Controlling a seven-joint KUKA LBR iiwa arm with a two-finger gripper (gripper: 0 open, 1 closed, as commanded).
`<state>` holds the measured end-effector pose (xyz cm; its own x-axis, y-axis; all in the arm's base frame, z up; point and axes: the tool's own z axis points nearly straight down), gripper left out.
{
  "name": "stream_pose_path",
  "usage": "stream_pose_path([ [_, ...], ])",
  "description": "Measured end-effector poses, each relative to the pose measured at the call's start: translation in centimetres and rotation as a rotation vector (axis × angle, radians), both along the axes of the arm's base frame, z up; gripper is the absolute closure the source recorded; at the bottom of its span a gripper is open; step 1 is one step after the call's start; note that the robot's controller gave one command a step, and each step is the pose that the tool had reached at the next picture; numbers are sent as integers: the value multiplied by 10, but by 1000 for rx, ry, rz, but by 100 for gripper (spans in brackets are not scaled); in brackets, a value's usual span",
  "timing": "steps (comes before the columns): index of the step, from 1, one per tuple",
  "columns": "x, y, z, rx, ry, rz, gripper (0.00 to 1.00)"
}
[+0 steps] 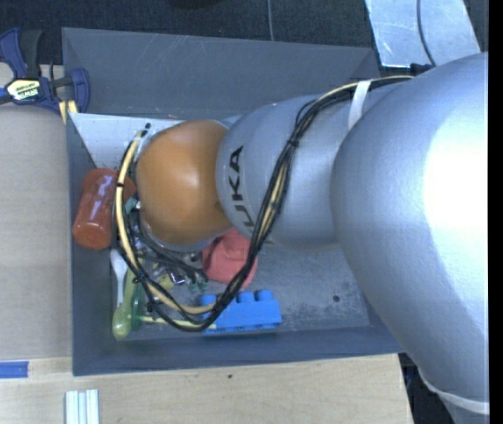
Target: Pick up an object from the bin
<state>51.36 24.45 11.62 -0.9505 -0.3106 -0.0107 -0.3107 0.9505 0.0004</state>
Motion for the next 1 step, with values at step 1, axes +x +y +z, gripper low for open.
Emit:
stream_pose_path([
  [1,-21,-3,-14,-9,12,279,0],
])
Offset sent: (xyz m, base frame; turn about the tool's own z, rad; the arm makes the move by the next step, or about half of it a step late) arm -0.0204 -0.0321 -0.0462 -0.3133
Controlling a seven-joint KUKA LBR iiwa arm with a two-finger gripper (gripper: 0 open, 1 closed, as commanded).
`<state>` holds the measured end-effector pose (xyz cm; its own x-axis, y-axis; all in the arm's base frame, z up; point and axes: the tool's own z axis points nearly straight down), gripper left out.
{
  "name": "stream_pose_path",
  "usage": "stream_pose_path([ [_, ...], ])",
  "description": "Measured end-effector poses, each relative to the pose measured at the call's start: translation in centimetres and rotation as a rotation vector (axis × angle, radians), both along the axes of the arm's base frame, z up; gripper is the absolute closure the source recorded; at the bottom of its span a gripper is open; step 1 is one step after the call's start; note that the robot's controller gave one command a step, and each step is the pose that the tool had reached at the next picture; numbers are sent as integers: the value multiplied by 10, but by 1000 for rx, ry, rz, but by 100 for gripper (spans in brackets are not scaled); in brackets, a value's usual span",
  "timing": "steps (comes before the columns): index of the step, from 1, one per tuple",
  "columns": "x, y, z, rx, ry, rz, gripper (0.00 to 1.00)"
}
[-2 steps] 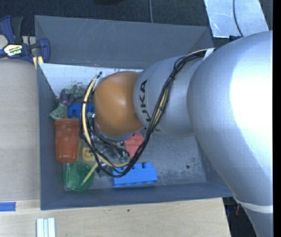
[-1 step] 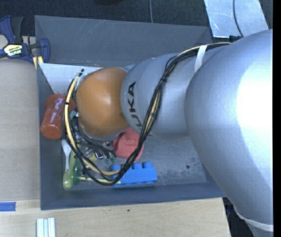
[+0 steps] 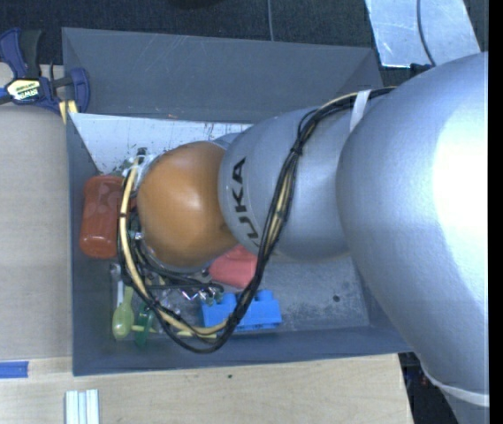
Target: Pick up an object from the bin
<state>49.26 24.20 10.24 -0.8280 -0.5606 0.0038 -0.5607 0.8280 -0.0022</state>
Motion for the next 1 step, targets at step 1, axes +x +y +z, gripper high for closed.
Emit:
stream_pose_path([
  [1,3,-29,-31,8,-15,32,0],
])
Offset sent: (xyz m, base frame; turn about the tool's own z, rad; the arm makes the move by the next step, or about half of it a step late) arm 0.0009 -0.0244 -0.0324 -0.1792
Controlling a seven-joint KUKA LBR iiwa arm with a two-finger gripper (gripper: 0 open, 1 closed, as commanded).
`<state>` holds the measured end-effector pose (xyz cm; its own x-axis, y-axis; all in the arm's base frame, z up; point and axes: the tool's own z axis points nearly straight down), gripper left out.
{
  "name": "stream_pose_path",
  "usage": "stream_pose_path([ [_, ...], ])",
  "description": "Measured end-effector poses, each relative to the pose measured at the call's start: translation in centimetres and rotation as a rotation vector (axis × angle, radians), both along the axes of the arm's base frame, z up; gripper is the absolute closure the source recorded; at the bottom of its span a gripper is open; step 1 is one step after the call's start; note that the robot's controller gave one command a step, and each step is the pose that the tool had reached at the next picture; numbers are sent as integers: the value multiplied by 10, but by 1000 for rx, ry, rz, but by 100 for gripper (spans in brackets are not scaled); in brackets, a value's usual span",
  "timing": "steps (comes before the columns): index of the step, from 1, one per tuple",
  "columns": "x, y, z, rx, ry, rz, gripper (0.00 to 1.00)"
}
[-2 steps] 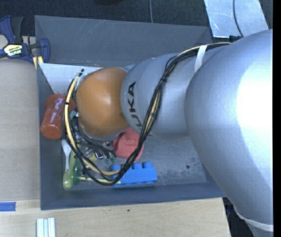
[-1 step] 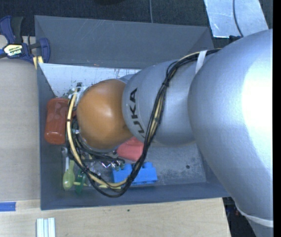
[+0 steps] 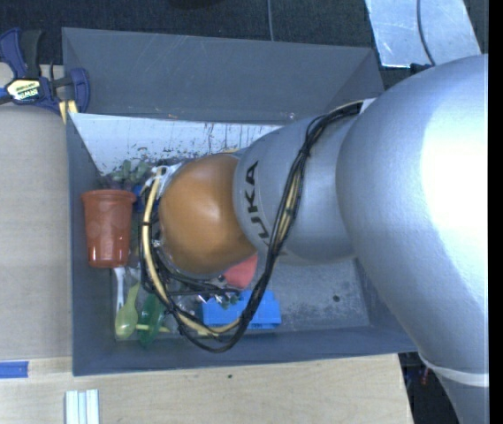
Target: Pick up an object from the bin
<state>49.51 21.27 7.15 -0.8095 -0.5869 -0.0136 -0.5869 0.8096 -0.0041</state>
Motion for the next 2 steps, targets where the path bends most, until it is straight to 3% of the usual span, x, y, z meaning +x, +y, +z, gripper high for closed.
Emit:
stream_pose_path([
  [1,1,3,0,-1,-1,96,100],
  [2,1,4,0,-1,-2,114,100],
])
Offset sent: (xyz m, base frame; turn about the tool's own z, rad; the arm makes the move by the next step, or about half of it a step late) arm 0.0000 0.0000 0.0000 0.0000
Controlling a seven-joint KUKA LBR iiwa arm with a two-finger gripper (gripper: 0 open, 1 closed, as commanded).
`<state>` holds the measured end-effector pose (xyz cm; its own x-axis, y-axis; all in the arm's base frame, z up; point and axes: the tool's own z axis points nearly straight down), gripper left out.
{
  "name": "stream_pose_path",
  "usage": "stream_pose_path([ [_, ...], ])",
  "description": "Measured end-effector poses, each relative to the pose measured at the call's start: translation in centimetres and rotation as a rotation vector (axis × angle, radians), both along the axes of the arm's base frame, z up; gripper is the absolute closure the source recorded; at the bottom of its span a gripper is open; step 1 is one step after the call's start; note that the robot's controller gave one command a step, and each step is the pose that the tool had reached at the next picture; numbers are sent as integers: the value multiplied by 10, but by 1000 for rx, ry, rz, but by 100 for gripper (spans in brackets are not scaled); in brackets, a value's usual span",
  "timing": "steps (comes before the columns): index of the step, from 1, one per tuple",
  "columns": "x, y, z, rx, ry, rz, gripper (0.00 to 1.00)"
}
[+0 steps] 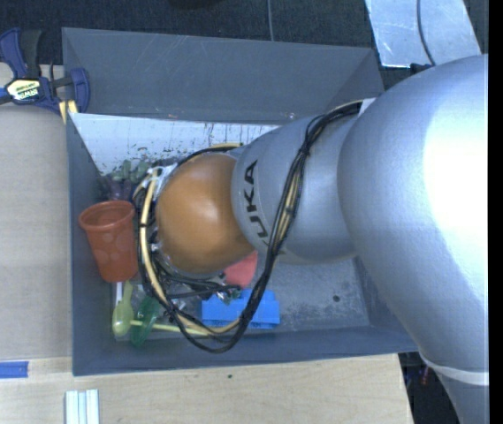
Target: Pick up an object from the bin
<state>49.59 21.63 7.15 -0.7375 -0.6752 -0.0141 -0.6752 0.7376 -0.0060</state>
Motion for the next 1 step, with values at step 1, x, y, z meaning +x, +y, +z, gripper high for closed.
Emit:
stream_pose_path([
  [1,0,0,6,1,0,4,100],
])
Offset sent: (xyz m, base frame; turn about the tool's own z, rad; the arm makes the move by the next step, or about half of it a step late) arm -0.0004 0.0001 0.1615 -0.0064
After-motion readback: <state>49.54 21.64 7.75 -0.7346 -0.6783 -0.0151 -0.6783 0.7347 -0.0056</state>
